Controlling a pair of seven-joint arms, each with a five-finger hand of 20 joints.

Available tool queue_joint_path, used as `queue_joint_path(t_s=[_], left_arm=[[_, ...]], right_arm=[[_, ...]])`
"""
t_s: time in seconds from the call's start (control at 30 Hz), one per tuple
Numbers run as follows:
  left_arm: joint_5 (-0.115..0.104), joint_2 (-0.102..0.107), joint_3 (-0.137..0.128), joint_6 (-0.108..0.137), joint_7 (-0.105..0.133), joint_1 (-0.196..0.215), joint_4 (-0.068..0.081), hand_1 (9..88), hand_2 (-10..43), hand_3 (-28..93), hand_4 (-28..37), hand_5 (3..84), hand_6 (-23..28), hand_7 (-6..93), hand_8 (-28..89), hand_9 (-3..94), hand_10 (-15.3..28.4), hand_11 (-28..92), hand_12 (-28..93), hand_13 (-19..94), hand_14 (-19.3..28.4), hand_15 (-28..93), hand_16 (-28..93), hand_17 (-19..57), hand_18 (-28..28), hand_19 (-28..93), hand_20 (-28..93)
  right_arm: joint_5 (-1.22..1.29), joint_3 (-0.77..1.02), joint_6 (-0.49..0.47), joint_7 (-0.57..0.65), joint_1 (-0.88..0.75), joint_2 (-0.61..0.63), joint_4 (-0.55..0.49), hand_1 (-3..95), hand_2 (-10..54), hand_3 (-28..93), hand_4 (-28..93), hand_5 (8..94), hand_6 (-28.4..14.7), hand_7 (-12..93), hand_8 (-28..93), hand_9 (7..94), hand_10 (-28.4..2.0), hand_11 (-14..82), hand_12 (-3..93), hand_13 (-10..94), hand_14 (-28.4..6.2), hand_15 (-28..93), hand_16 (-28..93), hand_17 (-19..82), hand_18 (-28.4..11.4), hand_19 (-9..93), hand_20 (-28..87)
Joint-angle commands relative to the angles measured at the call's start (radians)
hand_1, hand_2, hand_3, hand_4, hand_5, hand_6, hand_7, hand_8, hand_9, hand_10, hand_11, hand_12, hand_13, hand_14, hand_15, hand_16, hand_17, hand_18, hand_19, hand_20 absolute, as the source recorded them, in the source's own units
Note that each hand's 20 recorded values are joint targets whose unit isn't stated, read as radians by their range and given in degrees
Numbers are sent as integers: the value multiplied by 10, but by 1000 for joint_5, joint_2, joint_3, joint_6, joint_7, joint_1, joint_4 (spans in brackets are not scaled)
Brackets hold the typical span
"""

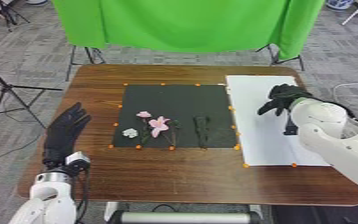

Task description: Arrange flowers

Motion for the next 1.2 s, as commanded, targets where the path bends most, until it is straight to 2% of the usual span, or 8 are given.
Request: queue_joint_path(t_s=[0.03,0.27,0.37,0.5,0.67,0.97,1.13,1.2], left_arm=[[-6,-9,-24,54,47,8,-13,431,-95,664,-204,461,-10,182,-99,407,109,187,101,377,123,195,-15,159,77,46,223],[5,-10,-28,72,36,10,-19,527,-93,677,-154,463,-12,211,-113,407,105,206,92,382,110,202,-26,195,80,56,260],[2,-13,-31,74,32,13,-19,521,-94,678,-149,463,-13,216,-116,406,104,210,90,378,109,203,-25,192,81,52,266],[-1,-14,-34,75,31,15,-18,505,-95,676,-147,462,-14,217,-118,405,104,214,88,374,111,203,-24,185,82,44,266],[0,-17,-41,69,25,19,-18,488,-95,673,-146,463,-13,215,-118,404,105,214,86,371,113,204,-23,174,81,37,257],[-3,-15,-49,74,26,25,-20,479,-95,674,-153,462,-11,210,-116,403,105,209,86,370,114,202,-21,168,79,37,245],[0,-14,-59,71,19,22,-14,478,-95,672,-152,462,-10,209,-114,403,106,208,88,370,115,202,-21,165,79,38,242],[-1,-12,-57,81,23,24,-16,476,-95,672,-151,462,-9,209,-114,404,105,208,88,370,115,202,-21,163,78,37,241]], right_arm=[[9,-14,21,-1,-35,-4,4,211,-95,657,-140,462,-2,104,-69,519,-165,70,165,811,-73,657,240,555,-184,932,513],[2,-39,143,-22,-56,-1,7,325,-94,698,-168,533,15,154,-94,602,-141,114,174,838,-55,662,239,581,-169,932,532],[-22,-73,258,-43,-57,2,17,393,-73,701,-184,592,25,187,-111,647,-131,138,170,862,-43,660,239,604,-159,932,545],[-54,-124,411,-69,-38,-1,36,521,-56,645,-221,667,23,246,-3,721,-115,157,179,895,-26,662,248,641,-147,932,578],[-77,-180,506,-99,12,6,41,582,-52,626,-225,736,24,266,17,790,-100,92,257,909,-18,660,258,656,-140,932,595],[-43,-186,599,-120,94,14,-7,600,-84,652,-233,780,13,241,33,849,-99,63,295,922,-10,665,265,673,-136,932,612],[22,-161,609,-124,132,-21,-59,601,-88,658,-232,785,11,233,37,853,-101,57,302,922,-9,665,269,674,-134,932,614],[63,-190,602,-135,171,-48,-81,601,-88,657,-231,785,12,232,38,854,-102,57,301,922,-8,665,270,674,-134,932,615]])
